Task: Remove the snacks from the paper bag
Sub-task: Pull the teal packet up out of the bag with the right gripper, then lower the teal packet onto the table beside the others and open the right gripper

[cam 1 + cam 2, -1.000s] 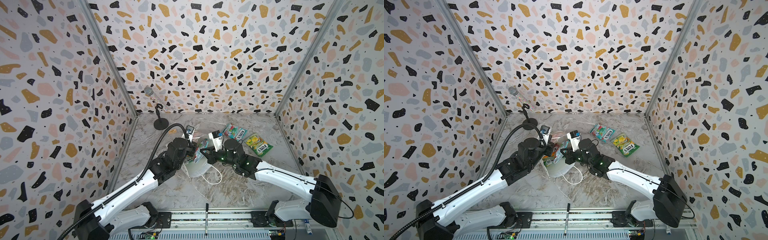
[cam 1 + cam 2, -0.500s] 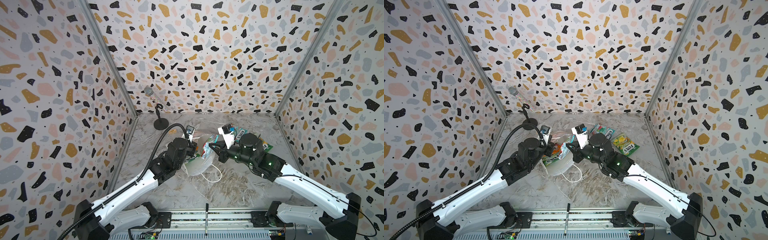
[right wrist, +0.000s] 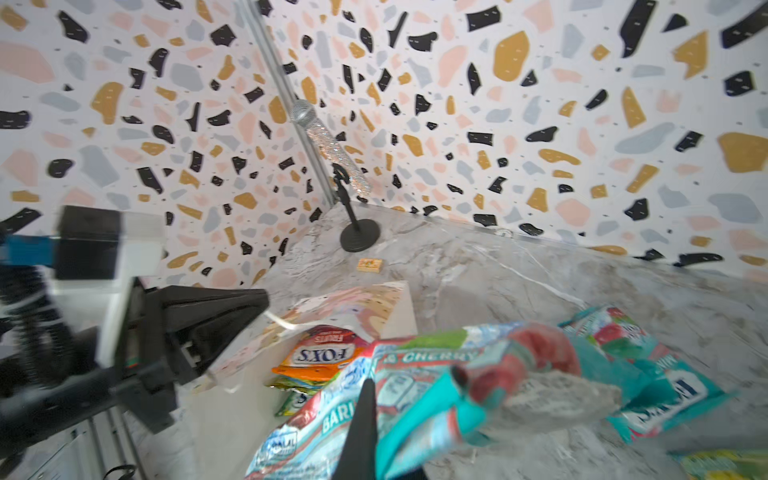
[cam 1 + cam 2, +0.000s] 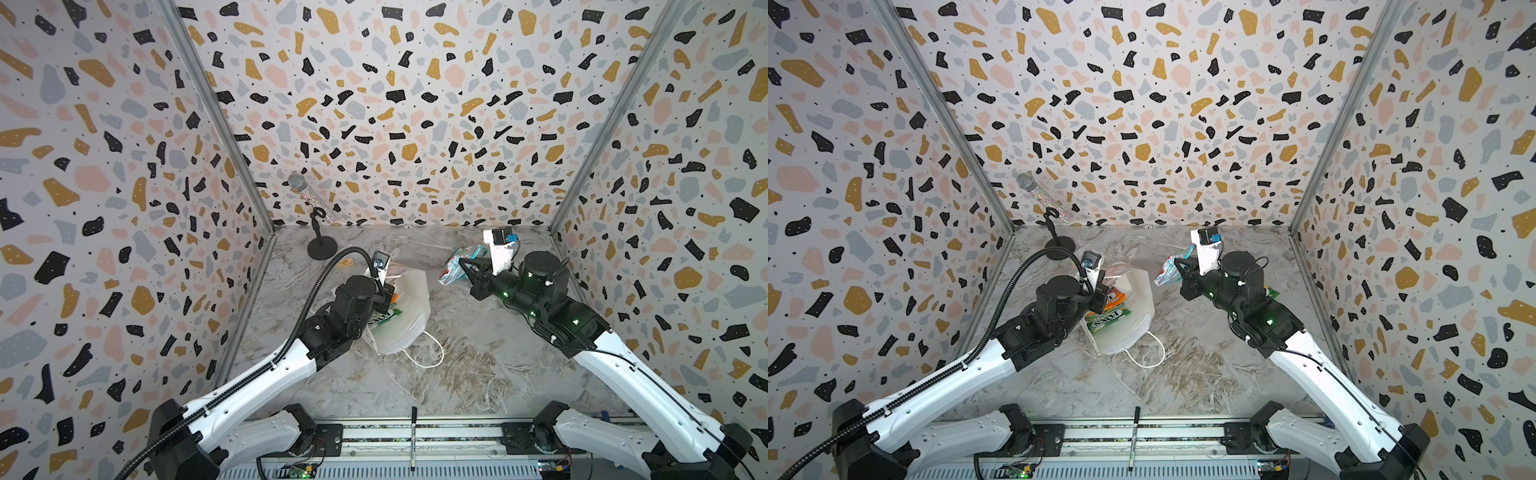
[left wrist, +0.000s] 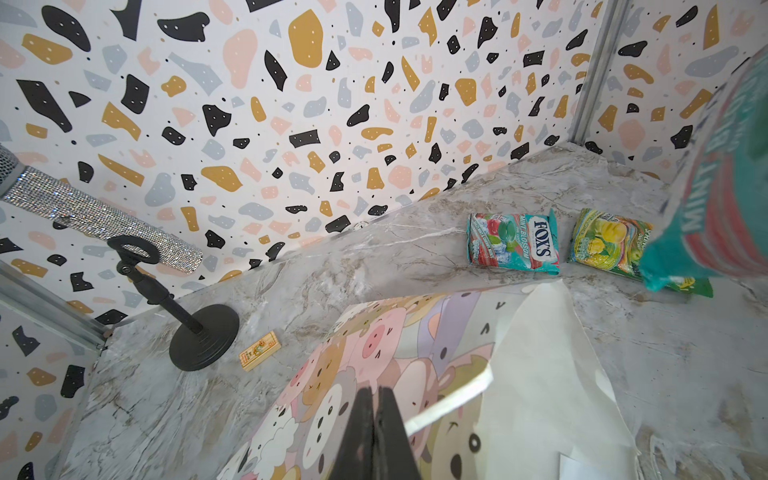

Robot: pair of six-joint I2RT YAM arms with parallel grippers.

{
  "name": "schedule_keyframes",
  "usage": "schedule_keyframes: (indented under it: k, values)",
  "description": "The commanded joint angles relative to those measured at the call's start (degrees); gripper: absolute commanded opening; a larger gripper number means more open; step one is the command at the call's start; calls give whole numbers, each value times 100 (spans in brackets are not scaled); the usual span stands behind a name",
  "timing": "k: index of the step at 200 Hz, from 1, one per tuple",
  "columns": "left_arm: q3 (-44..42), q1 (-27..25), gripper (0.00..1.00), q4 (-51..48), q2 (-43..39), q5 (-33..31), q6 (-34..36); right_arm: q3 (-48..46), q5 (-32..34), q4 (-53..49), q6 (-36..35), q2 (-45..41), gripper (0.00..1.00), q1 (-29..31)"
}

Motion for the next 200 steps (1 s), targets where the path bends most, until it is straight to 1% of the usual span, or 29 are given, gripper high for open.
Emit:
schedule_keyframes:
  k: [1, 23, 40, 72, 102, 125, 173, 186, 200]
  values:
    - [-49, 24, 0, 58, -130, 46, 67, -287, -572, 70, 80, -97, 0, -507]
    - [-50, 20, 0, 79, -183, 150, 92, -810, -977, 339, 55, -48, 0, -957]
    - [-55, 22, 0, 89, -218, 212, 101, -1243, -1435, 710, 29, 45, 0, -1227]
    - [-68, 20, 0, 115, -236, 226, 101, -1714, -2158, 1423, 55, 448, 0, -1528]
    - [-66, 20, 0, 106, -221, 213, 111, -1764, -2866, 2197, 145, 1182, 0, -1604]
    - [-81, 20, 0, 133, -219, 214, 102, -1802, -3292, 2991, 376, 1717, 0, -1630]
    - [-77, 22, 0, 117, -223, 186, 119, -1490, -4178, 4411, 957, 3028, 0, -1736]
    - [-94, 23, 0, 133, -247, 158, 119, -1459, -4291, 4687, 1072, 3311, 0, -1766]
    - [-94, 24, 0, 135, -267, 132, 119, -1449, -4348, 4741, 1109, 3612, 0, -1821]
